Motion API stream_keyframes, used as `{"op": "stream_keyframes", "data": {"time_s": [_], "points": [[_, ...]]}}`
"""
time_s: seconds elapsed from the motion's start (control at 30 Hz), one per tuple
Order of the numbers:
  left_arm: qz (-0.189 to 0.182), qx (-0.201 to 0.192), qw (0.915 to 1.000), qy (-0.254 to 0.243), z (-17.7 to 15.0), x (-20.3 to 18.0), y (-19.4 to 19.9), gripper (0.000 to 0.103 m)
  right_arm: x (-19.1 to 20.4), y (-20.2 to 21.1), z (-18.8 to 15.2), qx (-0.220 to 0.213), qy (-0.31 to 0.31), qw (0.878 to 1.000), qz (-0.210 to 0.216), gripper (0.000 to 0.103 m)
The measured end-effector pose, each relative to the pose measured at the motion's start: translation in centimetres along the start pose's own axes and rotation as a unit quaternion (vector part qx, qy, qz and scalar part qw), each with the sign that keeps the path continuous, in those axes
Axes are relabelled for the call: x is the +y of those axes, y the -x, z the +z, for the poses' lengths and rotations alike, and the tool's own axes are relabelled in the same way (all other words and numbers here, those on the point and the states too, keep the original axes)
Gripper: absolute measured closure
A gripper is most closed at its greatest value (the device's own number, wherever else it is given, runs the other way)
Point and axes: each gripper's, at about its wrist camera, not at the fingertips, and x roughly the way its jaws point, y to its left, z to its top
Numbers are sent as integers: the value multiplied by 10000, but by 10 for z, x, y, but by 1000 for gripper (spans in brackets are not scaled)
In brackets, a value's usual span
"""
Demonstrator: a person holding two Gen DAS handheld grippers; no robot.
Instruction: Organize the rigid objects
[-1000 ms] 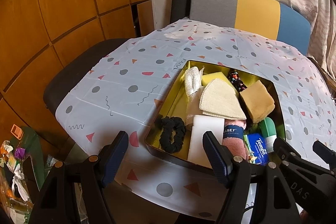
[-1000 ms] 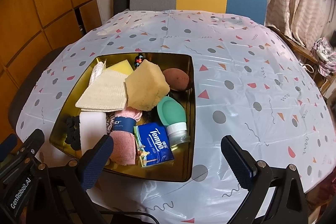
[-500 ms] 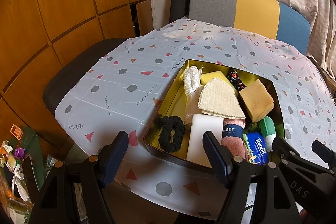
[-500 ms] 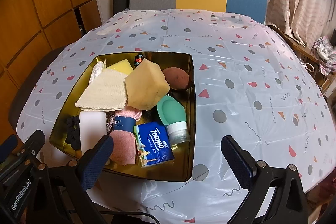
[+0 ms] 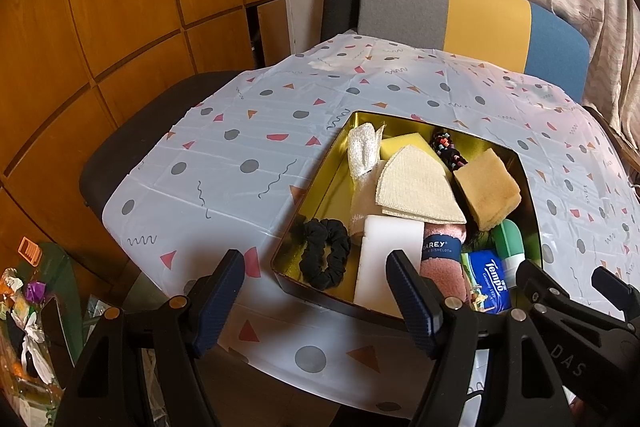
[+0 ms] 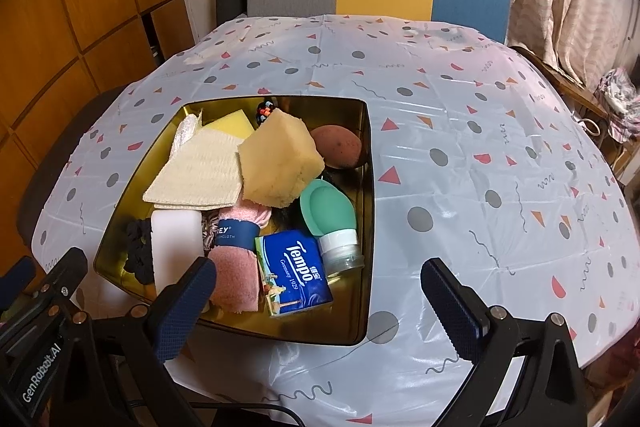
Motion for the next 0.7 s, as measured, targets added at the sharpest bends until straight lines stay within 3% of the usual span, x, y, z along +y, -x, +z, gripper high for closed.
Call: {"op": "stream_keyframes", "data": {"time_s": [0.7], "points": [[-53,28,10000,-2,-2,-1,-2,29,0,-1,0,27,17,10000,24,0]]}}
